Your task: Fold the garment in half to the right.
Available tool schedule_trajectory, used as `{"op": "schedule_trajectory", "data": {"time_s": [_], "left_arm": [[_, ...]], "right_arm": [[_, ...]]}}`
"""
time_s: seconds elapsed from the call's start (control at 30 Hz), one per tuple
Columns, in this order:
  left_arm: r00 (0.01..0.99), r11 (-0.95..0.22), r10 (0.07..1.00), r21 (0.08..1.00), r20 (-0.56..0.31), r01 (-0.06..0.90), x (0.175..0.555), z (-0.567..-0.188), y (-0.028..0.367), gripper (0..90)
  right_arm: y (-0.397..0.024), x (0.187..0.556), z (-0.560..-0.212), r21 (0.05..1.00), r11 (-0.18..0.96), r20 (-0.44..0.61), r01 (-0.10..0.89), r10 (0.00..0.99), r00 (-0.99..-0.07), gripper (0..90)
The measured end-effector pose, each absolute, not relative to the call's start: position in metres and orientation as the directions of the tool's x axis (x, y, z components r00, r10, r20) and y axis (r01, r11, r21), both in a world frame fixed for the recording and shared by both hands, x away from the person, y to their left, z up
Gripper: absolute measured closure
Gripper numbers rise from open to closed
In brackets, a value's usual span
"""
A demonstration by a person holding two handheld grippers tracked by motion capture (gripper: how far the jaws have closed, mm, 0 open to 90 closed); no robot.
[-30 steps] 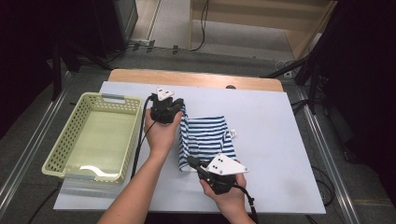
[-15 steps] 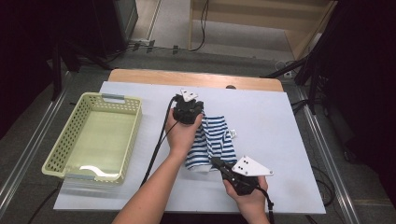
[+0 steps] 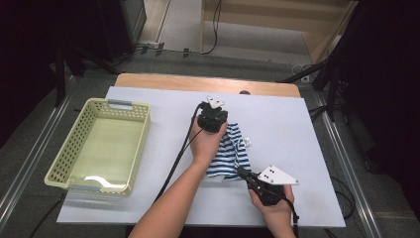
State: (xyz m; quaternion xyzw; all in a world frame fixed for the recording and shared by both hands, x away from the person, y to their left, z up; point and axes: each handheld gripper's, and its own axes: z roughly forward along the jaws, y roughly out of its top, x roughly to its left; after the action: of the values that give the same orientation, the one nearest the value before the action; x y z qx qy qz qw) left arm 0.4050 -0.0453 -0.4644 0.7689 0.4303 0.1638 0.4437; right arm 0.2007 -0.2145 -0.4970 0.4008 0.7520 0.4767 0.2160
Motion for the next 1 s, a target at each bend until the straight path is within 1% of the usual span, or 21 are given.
{"op": "schedule_trajectory", "data": {"time_s": [0.2, 0.4, 0.6, 0.77, 1.0], "left_arm": [[0.585, -0.248, 0.798, 0.805, -0.146, 0.538, 0.409, -0.474, -0.054, 87.4], [0.593, -0.275, 0.795, 0.794, -0.129, 0.542, 0.41, -0.479, -0.063, 87.5], [0.597, -0.288, 0.792, 0.782, -0.131, 0.553, 0.412, -0.486, -0.071, 87.5], [0.605, -0.319, 0.789, 0.771, -0.107, 0.552, 0.413, -0.489, -0.078, 87.4], [0.602, -0.329, 0.792, 0.761, -0.099, 0.559, 0.414, -0.494, -0.083, 87.5]], "right_arm": [[-0.221, 0.201, -0.504, 0.881, 0.22, 0.068, 0.418, 0.817, -0.573, 87.9], [-0.226, 0.201, -0.508, 0.872, 0.214, 0.078, 0.44, 0.827, -0.556, 87.9], [-0.228, 0.199, -0.513, 0.858, 0.234, 0.067, 0.458, 0.832, -0.55, 87.9], [-0.232, 0.199, -0.515, 0.855, 0.229, 0.07, 0.465, 0.838, -0.541, 87.9], [-0.234, 0.2, -0.519, 0.845, 0.239, 0.061, 0.478, 0.846, -0.53, 87.9]]}}
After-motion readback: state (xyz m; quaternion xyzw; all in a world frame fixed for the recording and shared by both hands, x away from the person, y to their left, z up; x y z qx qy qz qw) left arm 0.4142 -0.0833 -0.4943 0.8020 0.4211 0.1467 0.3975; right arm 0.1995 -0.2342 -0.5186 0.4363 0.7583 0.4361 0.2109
